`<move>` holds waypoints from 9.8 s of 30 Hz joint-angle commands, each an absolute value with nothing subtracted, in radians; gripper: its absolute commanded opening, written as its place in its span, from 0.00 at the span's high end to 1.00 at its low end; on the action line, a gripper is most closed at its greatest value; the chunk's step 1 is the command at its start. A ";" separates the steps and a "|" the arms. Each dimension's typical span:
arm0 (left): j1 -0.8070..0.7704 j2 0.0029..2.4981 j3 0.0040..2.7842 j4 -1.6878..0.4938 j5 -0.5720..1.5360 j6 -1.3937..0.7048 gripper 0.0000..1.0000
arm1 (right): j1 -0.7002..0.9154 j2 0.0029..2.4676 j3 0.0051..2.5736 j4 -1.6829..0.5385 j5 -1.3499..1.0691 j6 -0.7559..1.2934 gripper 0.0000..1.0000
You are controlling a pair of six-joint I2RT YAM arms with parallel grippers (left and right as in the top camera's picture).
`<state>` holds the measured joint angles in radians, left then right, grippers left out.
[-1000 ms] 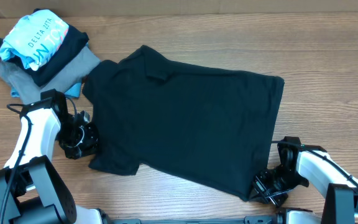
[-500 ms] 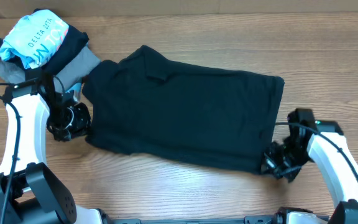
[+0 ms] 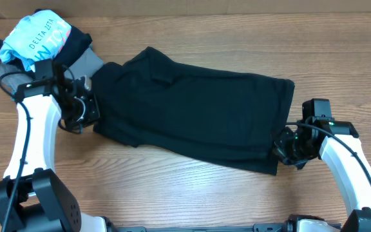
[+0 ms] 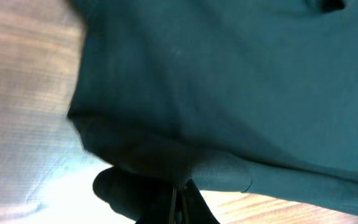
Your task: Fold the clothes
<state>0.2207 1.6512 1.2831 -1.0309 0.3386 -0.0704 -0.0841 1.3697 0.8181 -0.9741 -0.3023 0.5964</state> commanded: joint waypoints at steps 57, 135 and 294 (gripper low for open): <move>0.047 1.779 1.302 -0.842 0.221 0.021 0.61 | -0.093 1.436 0.833 -0.590 -0.184 0.681 0.35; -0.223 1.958 1.280 -0.900 -0.011 0.075 0.90 | -0.093 1.436 0.833 -0.698 -0.175 0.620 0.36; -0.196 1.962 1.316 -0.676 0.053 0.052 0.96 | -0.093 1.436 0.831 -0.739 -0.131 0.572 0.26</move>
